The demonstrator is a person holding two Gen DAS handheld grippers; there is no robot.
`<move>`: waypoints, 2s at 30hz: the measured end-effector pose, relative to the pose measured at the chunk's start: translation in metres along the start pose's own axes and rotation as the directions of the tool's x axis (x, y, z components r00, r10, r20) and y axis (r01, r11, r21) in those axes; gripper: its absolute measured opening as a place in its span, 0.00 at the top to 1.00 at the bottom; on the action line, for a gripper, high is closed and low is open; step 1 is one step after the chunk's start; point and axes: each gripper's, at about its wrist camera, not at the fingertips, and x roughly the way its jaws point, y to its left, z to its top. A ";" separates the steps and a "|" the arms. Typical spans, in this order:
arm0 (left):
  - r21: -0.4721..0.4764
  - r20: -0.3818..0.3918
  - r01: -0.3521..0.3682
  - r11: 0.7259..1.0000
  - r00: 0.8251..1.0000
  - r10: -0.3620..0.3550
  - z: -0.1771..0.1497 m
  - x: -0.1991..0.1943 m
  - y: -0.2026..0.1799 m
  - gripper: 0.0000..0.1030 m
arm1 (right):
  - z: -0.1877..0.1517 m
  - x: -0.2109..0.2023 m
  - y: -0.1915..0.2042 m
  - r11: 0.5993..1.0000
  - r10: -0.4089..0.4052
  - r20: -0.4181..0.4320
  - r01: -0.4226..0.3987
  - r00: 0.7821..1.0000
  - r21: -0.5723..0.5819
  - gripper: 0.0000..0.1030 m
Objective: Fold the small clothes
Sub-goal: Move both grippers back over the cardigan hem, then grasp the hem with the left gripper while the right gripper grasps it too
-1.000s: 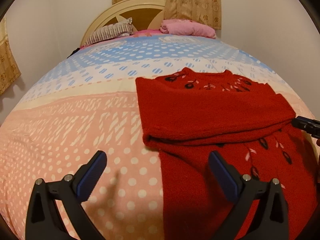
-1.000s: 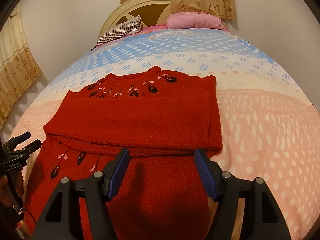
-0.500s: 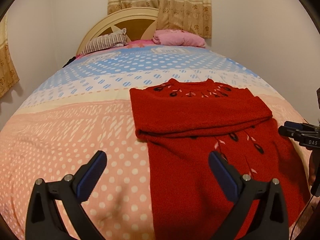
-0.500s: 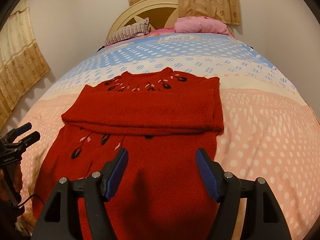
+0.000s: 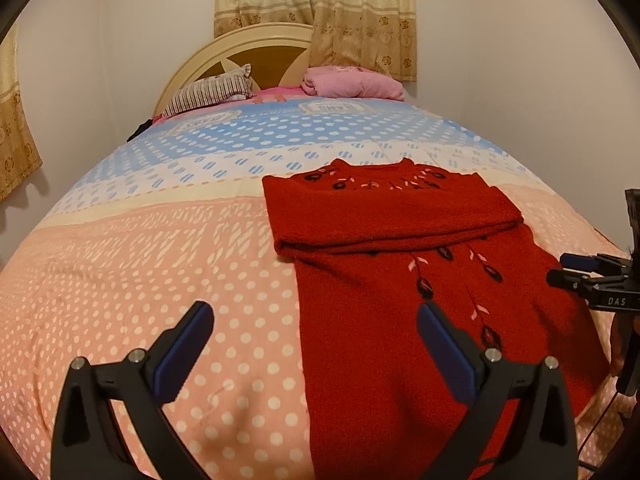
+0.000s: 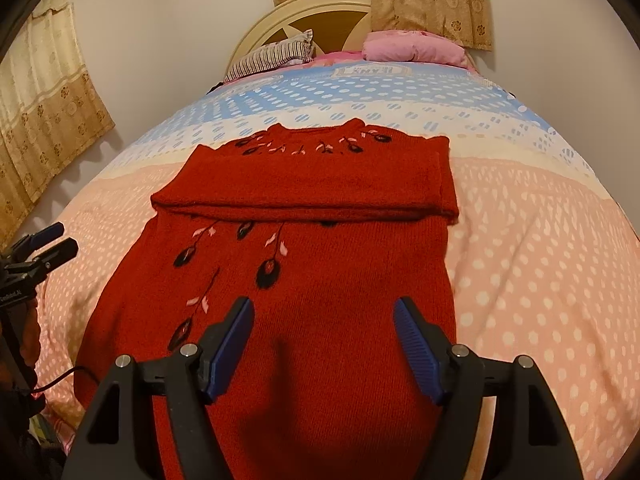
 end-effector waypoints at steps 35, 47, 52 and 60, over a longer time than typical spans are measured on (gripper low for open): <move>0.016 -0.102 0.040 0.999 0.994 -0.038 -0.066 -0.036 0.002 0.00 | -0.062 -0.037 0.019 0.999 -0.018 -0.066 0.015 0.998 -0.038 0.27; -0.208 -0.285 0.235 0.949 0.914 -0.289 -0.113 -0.022 0.006 0.37 | -0.092 -0.054 0.011 0.998 -0.054 -0.071 0.051 0.996 -0.046 0.27; -0.210 -0.292 0.216 0.954 0.917 -0.272 -0.116 -0.027 0.003 0.37 | -0.101 -0.058 0.003 0.998 -0.057 -0.072 0.055 0.996 -0.026 0.27; -0.205 -0.324 0.167 0.965 0.918 -0.227 -0.123 -0.033 0.002 0.41 | -0.111 -0.067 -0.011 0.998 -0.065 -0.058 0.066 0.996 0.003 0.27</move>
